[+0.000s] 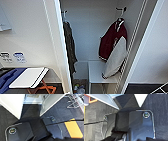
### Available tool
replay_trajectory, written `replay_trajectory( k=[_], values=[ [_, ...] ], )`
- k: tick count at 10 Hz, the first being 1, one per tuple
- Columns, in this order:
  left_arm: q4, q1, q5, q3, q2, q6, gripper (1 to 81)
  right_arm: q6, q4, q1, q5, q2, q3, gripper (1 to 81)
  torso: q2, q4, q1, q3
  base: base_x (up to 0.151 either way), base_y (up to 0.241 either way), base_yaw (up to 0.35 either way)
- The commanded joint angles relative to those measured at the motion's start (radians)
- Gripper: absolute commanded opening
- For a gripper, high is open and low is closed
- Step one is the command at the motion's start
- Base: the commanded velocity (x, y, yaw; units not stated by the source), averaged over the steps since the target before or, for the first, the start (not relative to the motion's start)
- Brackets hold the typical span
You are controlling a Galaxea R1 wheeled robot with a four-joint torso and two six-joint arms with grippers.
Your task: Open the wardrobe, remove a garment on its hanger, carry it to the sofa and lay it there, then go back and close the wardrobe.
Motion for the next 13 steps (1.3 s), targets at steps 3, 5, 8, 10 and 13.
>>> replay_trajectory(
  k=[3, 5, 8, 10, 13],
  values=[
    [0.048, -0.032, 0.032, -0.135, 0.074, 0.005, 81.1, -0.001, 0.002, 0.016, -0.049, 0.115, -0.194, 81.1, 0.0, 0.0, 0.0, 0.0, 0.0, 0.0, 0.0],
    [0.049, -0.023, 0.032, -0.251, 0.132, 0.005, 81.1, -0.01, 0.0, 0.002, -0.054, 0.179, -0.289, 81.1, 0.0, 0.0, 0.0, 0.0, 0.0, 0.0, 0.0],
    [0.051, -0.02, 0.031, -0.353, 0.19, 0.005, 81.1, -0.01, 0.0, -0.023, -0.052, 0.236, -0.373, 81.1, 0.0, 0.0, -0.001, 0.0, 0.0, 0.0, 0.0],
    [0.053, -0.015, 0.031, -0.413, 0.226, 0.005, 81.1, -0.01, 0.0, -0.032, -0.051, 0.279, -0.426, 81.1, 0.0, 0.0, -0.001, 0.0, 0.0, 0.0, 0.0],
    [0.14, -0.015, 0.028, -0.458, 0.253, 0.005, 81.1, -0.012, -0.001, -0.029, -0.052, 0.309, -0.466, 81.1, 0.0, 0.0, -0.002, 0.0, 0.0, 0.0, 0.0]
  ],
)
